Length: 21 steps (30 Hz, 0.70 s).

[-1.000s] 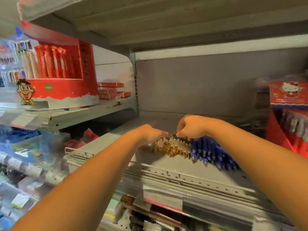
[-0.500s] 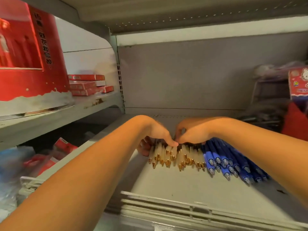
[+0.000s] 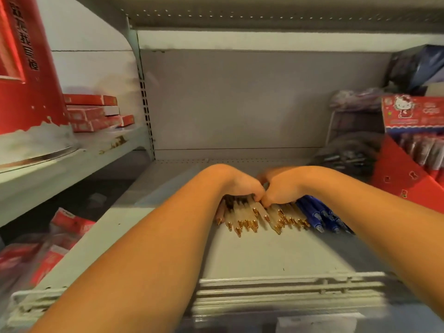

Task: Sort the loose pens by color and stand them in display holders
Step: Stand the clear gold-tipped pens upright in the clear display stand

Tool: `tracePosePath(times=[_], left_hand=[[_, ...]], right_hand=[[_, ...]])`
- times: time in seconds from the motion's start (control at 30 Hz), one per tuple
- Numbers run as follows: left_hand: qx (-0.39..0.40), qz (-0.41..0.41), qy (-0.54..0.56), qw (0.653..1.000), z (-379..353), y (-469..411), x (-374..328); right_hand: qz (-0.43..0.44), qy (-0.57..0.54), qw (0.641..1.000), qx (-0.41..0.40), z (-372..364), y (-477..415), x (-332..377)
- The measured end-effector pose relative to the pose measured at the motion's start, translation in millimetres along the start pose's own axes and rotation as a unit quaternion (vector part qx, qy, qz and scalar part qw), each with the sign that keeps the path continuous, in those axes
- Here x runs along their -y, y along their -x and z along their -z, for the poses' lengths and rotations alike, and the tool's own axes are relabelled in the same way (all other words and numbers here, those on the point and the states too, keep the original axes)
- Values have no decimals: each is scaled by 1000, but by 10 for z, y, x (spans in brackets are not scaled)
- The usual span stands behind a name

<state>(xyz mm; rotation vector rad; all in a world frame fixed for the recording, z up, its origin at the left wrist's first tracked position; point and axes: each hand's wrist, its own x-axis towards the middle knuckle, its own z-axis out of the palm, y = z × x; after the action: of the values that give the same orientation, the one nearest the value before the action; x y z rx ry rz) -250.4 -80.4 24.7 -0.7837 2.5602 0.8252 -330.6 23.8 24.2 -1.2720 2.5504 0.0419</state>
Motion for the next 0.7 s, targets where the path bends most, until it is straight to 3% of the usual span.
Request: tracePosePath(times=[0.2,0.43,0.7], left_hand=[[7,-17,7,1000,-4,-38,30],[-17,1,-81,997,-55,-66,-53],[-10,60,-91,994,-69,-57,-142]], right_hand=[[26,-39,997,-56,-62,-8,-69],[51,-75,993,-81,-2,-26,-255],[88,-38,994,-45,-18,6,-242]])
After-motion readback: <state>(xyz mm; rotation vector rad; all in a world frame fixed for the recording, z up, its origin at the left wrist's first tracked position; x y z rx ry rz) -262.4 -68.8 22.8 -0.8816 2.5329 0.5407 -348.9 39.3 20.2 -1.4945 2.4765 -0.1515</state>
